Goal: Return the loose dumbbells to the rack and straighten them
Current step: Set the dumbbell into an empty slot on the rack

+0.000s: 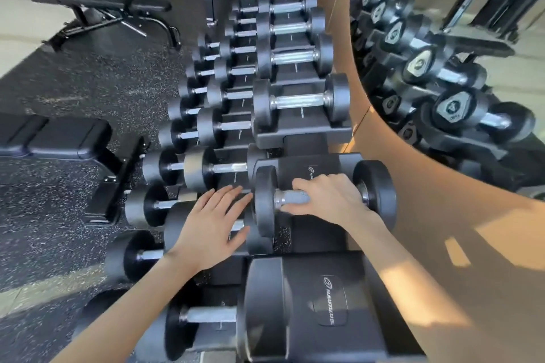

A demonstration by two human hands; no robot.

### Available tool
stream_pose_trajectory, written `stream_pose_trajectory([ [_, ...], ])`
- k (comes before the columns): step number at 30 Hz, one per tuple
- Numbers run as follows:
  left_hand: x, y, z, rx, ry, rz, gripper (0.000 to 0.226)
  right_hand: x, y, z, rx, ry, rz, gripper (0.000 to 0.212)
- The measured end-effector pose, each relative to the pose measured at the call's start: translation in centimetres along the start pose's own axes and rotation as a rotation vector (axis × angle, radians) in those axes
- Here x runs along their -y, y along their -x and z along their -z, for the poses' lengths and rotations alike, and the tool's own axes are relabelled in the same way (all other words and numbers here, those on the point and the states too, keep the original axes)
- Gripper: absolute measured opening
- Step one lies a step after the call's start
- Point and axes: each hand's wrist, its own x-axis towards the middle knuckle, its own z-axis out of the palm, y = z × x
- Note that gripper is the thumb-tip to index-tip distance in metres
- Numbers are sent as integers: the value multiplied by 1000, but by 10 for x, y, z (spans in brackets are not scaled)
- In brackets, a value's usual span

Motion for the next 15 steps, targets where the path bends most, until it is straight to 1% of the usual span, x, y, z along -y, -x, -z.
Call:
stream_pose_trajectory([
  [4, 3, -9, -5, 6, 23, 13, 57, -15, -22, -4, 80, -35, -15, 75],
  [6, 7, -11, -5, -2, 34, 20, 57, -24, -40, -10, 75, -54, -50, 70],
  [10, 18, -11, -9, -15, 48, 49, 56, -40, -72, -16, -63, 48, -34, 53],
  [13, 28, -15, -18, -23, 68, 37, 56, -35, -57, -24, -295, 74, 32, 49],
  [15, 33, -19, -24, -26, 72, 17, 56, -25, -43, -30, -381, 51, 61, 44],
])
